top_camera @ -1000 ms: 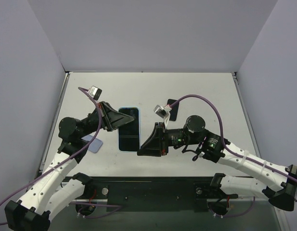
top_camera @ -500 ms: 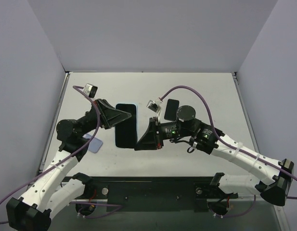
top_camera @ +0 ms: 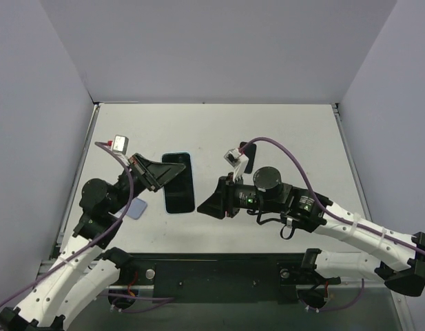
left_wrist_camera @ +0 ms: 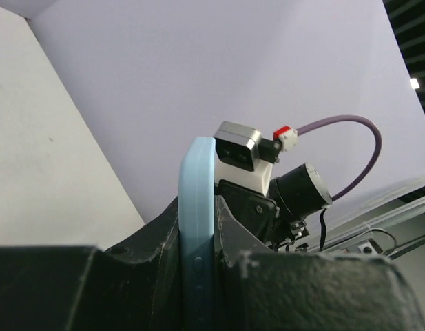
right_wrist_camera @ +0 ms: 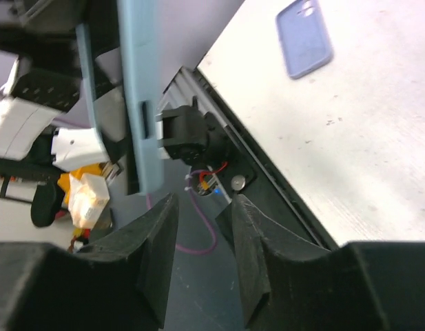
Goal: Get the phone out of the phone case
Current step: Remove the phone case from the phone.
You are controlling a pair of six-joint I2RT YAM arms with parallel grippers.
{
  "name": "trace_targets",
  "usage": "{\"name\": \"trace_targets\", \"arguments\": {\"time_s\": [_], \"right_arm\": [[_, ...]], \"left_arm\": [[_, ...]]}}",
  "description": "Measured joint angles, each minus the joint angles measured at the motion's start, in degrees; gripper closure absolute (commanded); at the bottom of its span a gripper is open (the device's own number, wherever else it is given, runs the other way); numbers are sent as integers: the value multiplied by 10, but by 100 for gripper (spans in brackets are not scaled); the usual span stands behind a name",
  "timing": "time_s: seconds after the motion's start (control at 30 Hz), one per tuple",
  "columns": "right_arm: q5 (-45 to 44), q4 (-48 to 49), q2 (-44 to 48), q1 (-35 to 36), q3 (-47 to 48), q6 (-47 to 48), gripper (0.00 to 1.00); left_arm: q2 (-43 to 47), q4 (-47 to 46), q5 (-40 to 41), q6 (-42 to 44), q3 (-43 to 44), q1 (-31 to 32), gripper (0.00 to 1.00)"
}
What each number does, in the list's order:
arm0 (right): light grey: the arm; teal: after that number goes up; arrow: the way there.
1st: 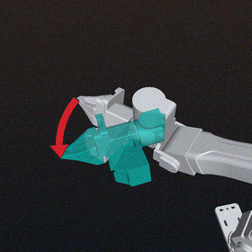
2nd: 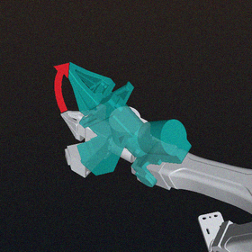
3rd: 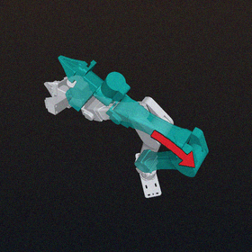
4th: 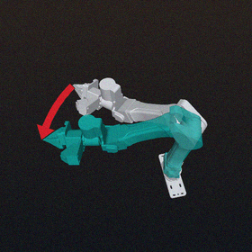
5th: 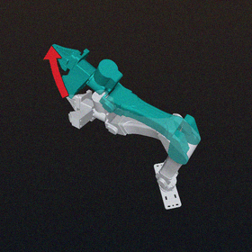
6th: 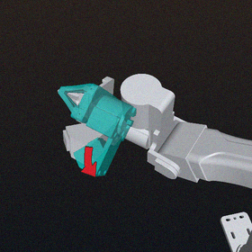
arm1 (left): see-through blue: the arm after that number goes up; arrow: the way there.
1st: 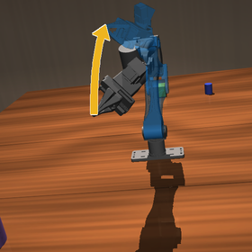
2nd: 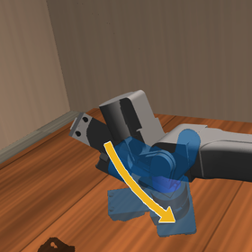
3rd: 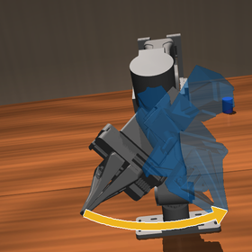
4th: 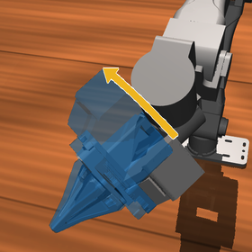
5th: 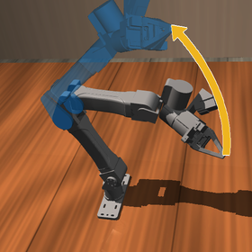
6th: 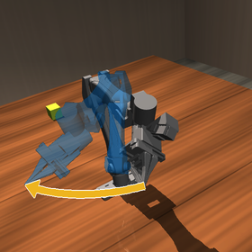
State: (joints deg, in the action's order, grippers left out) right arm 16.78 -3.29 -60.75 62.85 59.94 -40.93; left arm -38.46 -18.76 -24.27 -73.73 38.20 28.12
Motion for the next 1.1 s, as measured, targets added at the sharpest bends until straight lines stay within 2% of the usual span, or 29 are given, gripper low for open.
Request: {"name": "trace_targets", "arguments": {"time_s": [0.1, 0.2, 0.27, 0.47, 0.7, 1.1], "right_arm": [[-11, 17, 31, -17, -41, -25, 64], [-11, 62, 58, -24, -77, -69, 65], [-4, 110, 65, -24, -92, -103, 72], [21, 222, 53, -17, -97, -167, 80], [33, 277, 35, -13, -105, -200, 79], [37, 296, 24, -12, -115, -208, 75]], "left_arm": [[42, 62, 33, 26, 1, 11, 100], [63, 78, 57, 41, 1, 14, 100], [63, 83, 68, 45, 1, 14, 100], [55, 106, 85, 53, 1, 14, 100], [55, 114, 97, 53, 1, 14, 100], [68, 92, 119, 25, -3, 13, 100]]}}
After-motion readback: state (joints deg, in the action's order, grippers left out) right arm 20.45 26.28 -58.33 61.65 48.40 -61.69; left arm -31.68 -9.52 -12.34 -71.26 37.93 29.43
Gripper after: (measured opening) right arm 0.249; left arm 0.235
